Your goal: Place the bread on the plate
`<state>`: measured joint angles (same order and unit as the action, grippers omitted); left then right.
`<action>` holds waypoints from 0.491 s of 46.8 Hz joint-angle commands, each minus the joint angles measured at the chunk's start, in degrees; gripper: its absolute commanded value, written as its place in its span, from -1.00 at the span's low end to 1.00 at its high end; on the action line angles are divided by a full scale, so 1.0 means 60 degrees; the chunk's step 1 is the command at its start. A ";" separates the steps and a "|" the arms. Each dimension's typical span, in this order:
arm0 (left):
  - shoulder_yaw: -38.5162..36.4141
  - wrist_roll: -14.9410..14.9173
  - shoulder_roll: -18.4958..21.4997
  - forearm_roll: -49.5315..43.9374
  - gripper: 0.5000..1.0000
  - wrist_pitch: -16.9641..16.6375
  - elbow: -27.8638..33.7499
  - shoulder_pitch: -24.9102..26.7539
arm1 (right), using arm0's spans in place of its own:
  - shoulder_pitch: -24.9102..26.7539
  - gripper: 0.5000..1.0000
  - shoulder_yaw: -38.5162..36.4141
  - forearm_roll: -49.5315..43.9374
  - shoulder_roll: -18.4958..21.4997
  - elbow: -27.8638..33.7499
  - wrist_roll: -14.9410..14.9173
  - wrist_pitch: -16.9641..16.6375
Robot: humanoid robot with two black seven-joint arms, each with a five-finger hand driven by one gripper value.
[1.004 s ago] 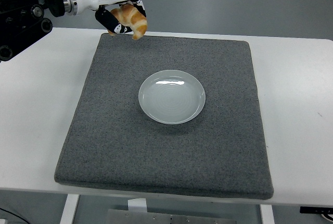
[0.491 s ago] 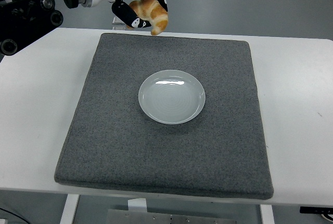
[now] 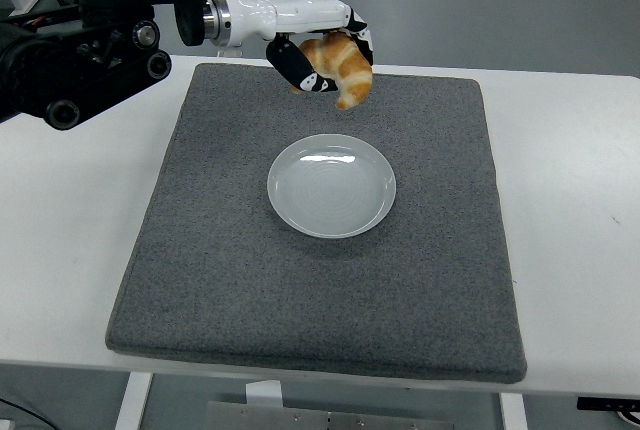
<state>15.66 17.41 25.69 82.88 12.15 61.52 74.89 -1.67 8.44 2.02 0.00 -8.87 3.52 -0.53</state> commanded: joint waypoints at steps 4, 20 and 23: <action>-0.0457 -0.0002 -0.0370 0.0015 -1.00 -0.0136 0.0000 0.0043 | 0.0000 0.72 0.0000 0.0000 0.0000 -0.0002 -0.0001 0.0000; -0.0633 -0.0002 -0.0971 0.0733 -1.00 -0.0282 0.0000 -0.0279 | 0.0000 0.72 -0.0015 0.0000 0.0000 -0.0002 -0.0001 0.0000; -0.0692 -0.0002 -0.0971 0.0865 -1.00 -0.0283 0.0000 -0.0397 | 0.0000 0.72 -0.0015 0.0000 0.0000 -0.0002 -0.0001 0.0000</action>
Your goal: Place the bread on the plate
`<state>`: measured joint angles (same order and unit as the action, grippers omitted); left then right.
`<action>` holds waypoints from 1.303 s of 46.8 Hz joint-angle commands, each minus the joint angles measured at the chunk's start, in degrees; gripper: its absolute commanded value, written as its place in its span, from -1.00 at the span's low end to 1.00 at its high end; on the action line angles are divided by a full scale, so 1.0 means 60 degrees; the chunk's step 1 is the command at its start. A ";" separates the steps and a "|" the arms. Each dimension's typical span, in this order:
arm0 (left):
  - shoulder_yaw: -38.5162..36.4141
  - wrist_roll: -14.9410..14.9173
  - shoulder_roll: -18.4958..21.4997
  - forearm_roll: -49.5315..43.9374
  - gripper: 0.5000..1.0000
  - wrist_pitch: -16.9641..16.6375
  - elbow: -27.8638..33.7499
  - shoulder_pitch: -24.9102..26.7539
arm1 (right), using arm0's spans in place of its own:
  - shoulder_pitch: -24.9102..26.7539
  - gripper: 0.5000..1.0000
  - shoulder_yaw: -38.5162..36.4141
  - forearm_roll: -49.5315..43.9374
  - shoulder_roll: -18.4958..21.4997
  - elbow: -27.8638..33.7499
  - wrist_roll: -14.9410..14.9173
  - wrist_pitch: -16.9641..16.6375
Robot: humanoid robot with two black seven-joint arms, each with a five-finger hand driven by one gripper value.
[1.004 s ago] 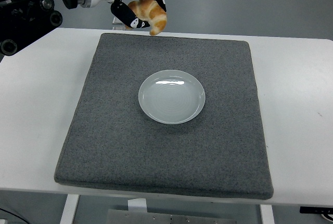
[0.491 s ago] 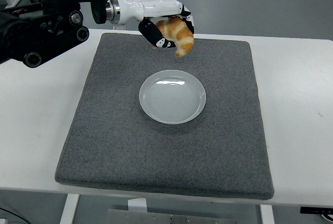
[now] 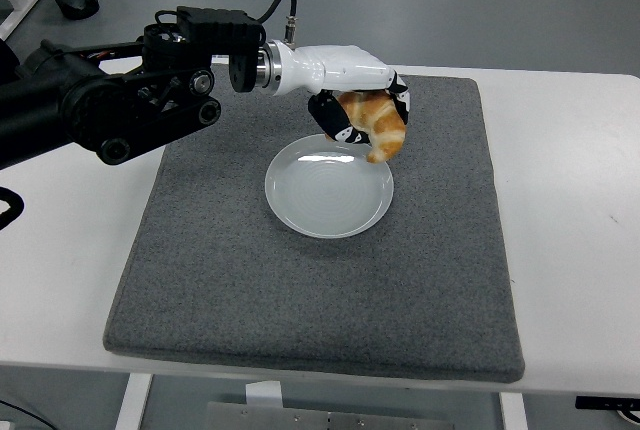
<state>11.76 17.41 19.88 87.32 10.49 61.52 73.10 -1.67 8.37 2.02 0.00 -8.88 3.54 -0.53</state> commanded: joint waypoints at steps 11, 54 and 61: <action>-0.0086 -0.0001 -0.0003 0.0826 -1.00 -0.0063 -0.0015 -0.0581 | 0.0000 0.73 -0.0003 0.0000 0.0000 0.0000 -0.0003 0.0000; -0.0569 -0.0030 -0.0003 0.1281 -1.00 -0.0620 -0.0220 -0.1460 | 0.0000 0.73 -0.0003 0.0000 0.0000 0.0000 -0.0003 0.0000; -0.0569 -0.0030 -0.0003 0.1281 -1.00 -0.0620 -0.0278 -0.1504 | 0.0000 0.72 -0.0003 0.0000 0.0000 0.0000 -0.0003 0.0000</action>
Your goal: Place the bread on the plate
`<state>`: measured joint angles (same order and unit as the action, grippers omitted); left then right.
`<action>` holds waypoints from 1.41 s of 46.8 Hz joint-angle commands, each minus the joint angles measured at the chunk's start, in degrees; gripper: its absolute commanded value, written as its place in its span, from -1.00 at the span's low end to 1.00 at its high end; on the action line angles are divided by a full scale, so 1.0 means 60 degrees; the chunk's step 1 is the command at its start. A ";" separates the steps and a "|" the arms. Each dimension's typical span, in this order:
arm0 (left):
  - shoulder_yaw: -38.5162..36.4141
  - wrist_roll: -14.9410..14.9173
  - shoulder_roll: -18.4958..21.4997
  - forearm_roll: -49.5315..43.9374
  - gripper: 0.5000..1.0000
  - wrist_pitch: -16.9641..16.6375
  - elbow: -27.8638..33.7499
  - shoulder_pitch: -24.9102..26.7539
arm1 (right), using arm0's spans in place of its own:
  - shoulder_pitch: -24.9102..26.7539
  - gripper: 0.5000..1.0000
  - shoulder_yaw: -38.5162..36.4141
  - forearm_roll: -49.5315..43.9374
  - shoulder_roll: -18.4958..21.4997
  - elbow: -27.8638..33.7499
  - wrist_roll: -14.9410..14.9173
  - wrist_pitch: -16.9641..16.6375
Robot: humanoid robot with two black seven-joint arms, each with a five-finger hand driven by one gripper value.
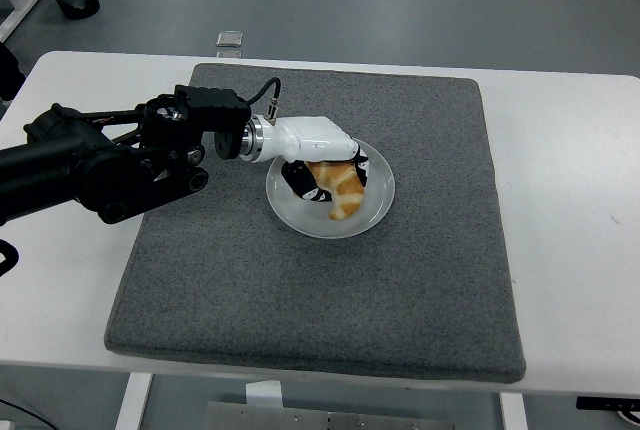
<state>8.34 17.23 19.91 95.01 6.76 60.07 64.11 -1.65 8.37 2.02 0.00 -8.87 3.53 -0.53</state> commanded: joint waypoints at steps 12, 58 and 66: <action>0.0001 -0.0001 -0.0008 -0.0015 -1.00 0.0002 -0.0183 -0.0006 | -0.0003 0.73 -0.0004 0.0000 0.0000 0.0000 0.0013 0.0000; 0.0016 0.0014 -0.0008 -0.0162 -0.01 0.0002 -0.0315 -0.0123 | -0.0002 0.72 -0.0004 0.0000 0.0000 -0.0001 0.0013 0.0000; 0.0016 0.0014 -0.0008 -0.0176 0.64 0.0002 -0.0315 -0.0123 | -0.0003 0.72 0.0010 0.0000 0.0000 -0.0001 -0.0002 0.0000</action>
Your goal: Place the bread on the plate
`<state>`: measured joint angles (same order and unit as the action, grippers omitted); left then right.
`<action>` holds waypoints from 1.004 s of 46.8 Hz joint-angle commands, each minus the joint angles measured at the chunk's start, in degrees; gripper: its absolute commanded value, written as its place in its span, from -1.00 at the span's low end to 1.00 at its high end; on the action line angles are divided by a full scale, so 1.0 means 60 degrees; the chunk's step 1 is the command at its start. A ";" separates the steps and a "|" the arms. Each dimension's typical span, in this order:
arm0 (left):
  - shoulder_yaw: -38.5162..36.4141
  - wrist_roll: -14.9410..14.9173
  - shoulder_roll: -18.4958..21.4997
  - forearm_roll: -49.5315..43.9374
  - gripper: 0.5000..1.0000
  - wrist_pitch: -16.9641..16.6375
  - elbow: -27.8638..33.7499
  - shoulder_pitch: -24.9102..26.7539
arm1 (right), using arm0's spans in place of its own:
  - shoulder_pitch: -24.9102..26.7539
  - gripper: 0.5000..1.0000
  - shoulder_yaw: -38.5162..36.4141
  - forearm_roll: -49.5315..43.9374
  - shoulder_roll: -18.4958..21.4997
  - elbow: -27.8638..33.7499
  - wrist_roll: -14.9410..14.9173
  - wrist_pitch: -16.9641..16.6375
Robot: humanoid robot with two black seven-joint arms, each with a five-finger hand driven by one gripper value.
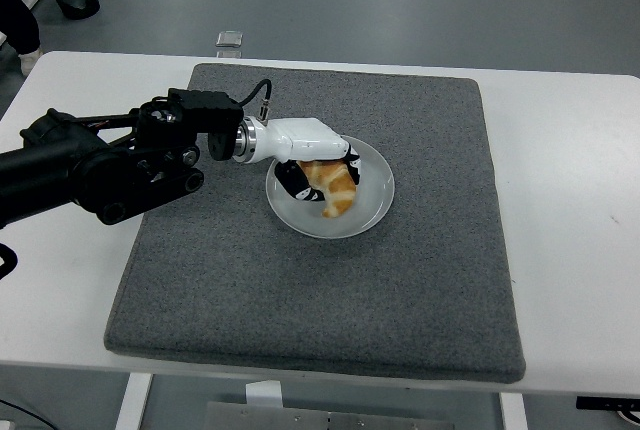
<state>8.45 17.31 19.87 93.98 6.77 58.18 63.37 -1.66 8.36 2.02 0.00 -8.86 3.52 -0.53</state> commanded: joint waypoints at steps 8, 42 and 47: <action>0.0100 0.0000 -0.0001 -0.0033 0.87 0.0000 0.0016 0.0014 | -0.0001 0.73 -0.0002 0.0000 0.0000 -0.0002 0.0000 0.0000; 0.0348 0.0132 0.0013 -0.6445 0.96 0.0000 -0.0350 0.1040 | -0.0001 0.73 0.0012 0.0000 0.0000 -0.0002 0.0000 0.0000; 0.0905 0.0059 -0.0001 -0.8350 0.96 0.0000 -0.0950 0.0937 | -0.0001 0.72 0.0012 0.0000 0.0000 -0.0002 0.0000 0.0000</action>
<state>11.98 17.98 19.92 50.09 6.74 54.55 69.33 -1.65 8.40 2.02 0.00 -8.86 3.54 -0.53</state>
